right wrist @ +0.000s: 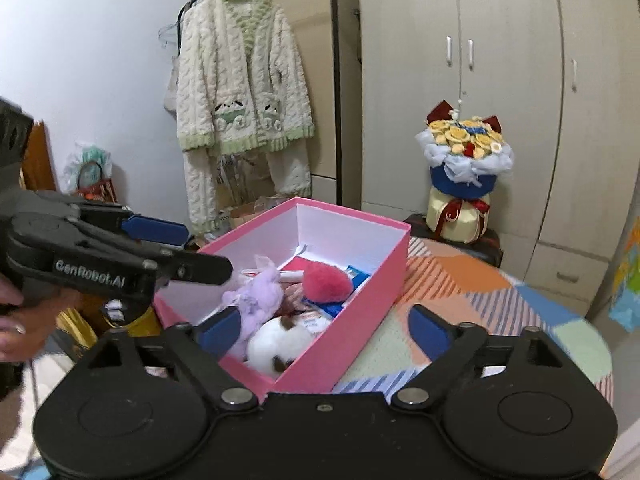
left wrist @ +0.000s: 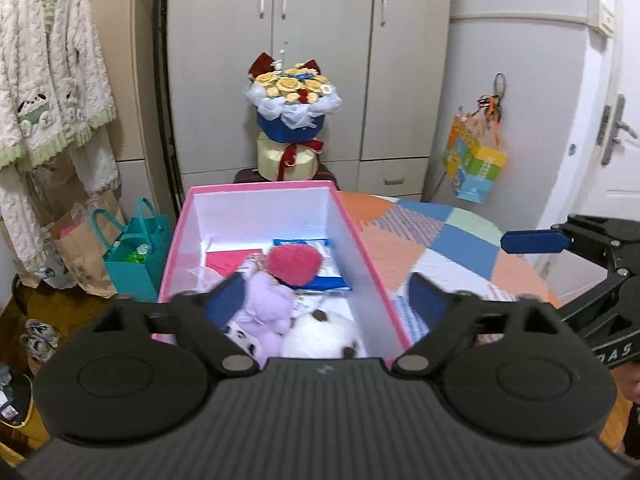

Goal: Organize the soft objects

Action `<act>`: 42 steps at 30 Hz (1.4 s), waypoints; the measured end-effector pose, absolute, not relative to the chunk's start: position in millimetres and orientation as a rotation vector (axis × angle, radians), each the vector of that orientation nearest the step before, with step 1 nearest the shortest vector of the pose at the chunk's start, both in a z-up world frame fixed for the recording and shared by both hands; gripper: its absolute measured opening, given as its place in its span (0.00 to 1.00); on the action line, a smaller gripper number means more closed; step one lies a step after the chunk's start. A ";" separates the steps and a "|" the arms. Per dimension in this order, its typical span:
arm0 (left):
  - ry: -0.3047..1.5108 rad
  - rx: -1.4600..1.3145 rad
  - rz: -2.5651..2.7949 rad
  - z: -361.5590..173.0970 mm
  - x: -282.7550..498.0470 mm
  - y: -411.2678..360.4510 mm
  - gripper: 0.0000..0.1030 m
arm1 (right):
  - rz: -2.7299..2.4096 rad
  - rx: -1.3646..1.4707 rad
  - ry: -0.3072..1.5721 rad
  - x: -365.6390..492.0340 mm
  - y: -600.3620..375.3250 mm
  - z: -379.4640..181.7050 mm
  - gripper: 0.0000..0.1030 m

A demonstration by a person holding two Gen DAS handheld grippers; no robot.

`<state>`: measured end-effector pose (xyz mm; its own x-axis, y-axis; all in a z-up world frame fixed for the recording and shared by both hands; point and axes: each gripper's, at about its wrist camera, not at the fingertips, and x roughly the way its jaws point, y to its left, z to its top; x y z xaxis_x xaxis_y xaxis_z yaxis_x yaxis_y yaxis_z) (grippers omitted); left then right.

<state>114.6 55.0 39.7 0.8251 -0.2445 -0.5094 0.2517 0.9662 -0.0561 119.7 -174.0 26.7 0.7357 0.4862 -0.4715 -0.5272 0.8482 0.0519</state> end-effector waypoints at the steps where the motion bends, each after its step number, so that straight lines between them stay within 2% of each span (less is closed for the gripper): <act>1: 0.544 0.010 -0.260 40.5 111.2 54.4 0.99 | 0.548 -0.068 0.497 115.4 -178.9 27.4 0.95; 3: 0.550 0.019 -0.241 43.0 104.1 51.4 0.99 | 0.500 -0.041 0.504 109.0 -187.1 28.3 1.00; 8: 0.531 0.055 -0.178 51.0 81.6 42.8 1.00 | 0.267 -0.029 0.522 92.7 -201.4 29.4 1.00; 18: 0.497 0.006 -0.200 32.6 53.9 31.9 1.00 | 0.208 0.102 0.517 54.3 -223.7 17.2 1.00; 30: 0.415 0.017 -0.147 6.8 43.2 22.6 1.00 | 0.077 0.042 0.476 24.6 -218.8 4.1 1.00; 42: 0.451 0.053 -0.113 12.2 48.6 20.2 1.00 | 0.071 -0.013 0.473 18.2 -209.2 19.9 1.00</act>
